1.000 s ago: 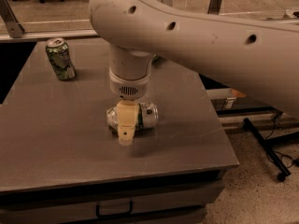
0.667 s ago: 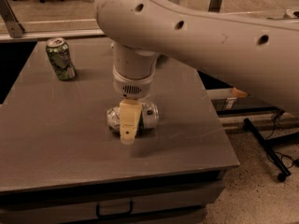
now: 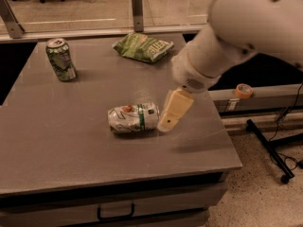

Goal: Knock 7up can over

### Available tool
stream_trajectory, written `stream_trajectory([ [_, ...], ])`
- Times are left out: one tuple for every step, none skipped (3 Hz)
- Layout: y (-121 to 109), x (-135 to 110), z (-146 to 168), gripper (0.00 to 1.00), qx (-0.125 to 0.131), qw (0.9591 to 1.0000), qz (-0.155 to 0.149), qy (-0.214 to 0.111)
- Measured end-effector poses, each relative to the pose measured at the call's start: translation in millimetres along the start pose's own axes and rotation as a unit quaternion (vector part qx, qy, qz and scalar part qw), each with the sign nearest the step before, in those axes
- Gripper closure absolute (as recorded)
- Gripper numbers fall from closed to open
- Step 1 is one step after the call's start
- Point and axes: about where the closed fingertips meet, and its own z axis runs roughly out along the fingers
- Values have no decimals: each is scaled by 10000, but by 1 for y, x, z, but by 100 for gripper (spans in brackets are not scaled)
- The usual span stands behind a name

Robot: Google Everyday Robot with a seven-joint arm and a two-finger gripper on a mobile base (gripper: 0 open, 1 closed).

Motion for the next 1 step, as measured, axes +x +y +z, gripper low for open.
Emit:
stream_trajectory([
  [-15, 11, -22, 0, 413, 9979, 133, -479],
])
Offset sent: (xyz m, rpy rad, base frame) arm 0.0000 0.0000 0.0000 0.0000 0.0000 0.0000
